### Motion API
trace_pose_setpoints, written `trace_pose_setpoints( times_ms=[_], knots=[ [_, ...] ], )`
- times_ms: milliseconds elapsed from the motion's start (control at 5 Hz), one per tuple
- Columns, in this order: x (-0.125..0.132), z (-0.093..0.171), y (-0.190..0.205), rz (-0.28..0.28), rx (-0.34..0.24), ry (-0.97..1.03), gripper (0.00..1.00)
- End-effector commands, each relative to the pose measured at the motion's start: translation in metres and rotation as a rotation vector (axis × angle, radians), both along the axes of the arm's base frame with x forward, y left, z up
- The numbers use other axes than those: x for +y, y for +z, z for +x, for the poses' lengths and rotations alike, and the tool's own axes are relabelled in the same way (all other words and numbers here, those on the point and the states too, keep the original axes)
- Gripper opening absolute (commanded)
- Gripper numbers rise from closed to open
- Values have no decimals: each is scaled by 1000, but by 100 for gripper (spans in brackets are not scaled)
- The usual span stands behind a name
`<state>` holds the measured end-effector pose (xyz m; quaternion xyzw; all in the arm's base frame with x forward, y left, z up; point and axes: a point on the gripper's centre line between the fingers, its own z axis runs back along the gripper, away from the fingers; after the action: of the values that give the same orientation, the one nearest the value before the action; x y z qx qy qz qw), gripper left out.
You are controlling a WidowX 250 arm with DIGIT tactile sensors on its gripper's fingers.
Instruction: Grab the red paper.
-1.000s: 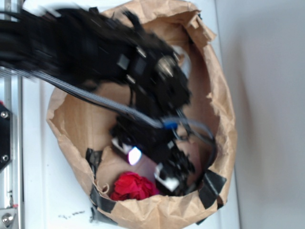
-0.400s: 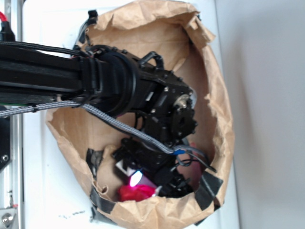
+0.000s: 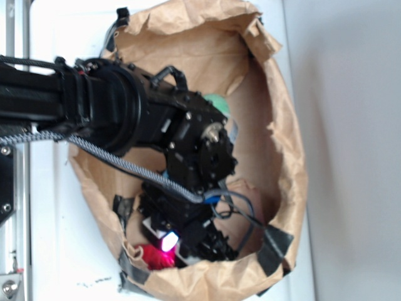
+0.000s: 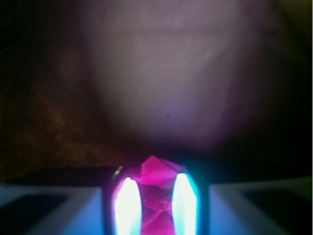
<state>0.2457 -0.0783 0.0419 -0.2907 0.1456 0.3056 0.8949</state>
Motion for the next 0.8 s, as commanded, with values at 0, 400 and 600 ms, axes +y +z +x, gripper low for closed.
trace_pose_setpoints(
  times_ms=[0, 400, 600],
  knots=[
    [81, 4, 67, 101, -210, 304, 0],
    [105, 11, 82, 77, -206, 358, 0],
    [79, 15, 65, 46, -81, 266, 100]
  ],
)
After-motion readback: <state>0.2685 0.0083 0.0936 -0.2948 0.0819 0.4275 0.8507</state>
